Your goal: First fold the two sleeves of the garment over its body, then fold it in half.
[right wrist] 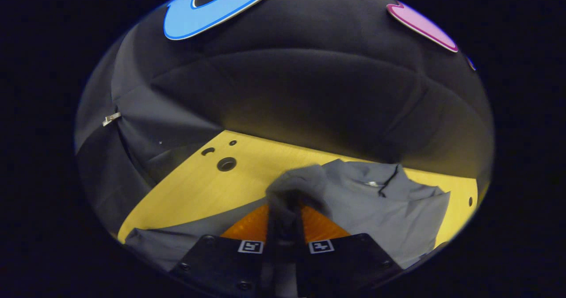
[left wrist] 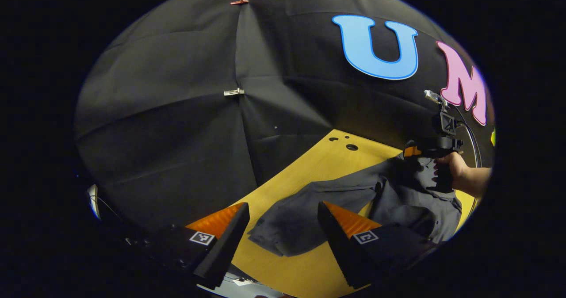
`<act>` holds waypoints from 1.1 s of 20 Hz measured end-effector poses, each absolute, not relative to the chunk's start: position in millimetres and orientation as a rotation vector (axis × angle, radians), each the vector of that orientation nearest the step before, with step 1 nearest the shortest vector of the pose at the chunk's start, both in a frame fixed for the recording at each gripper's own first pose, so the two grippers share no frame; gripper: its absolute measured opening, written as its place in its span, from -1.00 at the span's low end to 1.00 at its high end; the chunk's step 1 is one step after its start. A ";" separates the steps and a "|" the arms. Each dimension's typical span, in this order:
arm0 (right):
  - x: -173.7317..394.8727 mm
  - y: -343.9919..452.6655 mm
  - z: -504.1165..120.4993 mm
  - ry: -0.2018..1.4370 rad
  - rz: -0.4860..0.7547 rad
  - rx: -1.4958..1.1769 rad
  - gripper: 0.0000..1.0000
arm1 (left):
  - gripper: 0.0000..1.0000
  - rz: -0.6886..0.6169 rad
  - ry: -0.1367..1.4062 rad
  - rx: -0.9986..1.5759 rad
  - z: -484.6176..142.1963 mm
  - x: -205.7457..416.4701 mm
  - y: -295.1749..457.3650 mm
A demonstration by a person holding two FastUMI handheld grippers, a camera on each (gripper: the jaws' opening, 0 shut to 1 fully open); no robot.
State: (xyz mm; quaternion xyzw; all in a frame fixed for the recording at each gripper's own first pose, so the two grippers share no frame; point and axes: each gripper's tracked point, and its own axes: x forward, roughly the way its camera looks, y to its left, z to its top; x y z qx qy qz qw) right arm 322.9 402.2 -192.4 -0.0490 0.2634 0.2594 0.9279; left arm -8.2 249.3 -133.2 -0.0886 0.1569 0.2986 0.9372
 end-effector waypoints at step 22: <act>170.3 255.0 -88.6 0.355 0.426 -0.194 0.98 | 0.92 0.608 0.502 -0.324 -255.4 14.0 307.0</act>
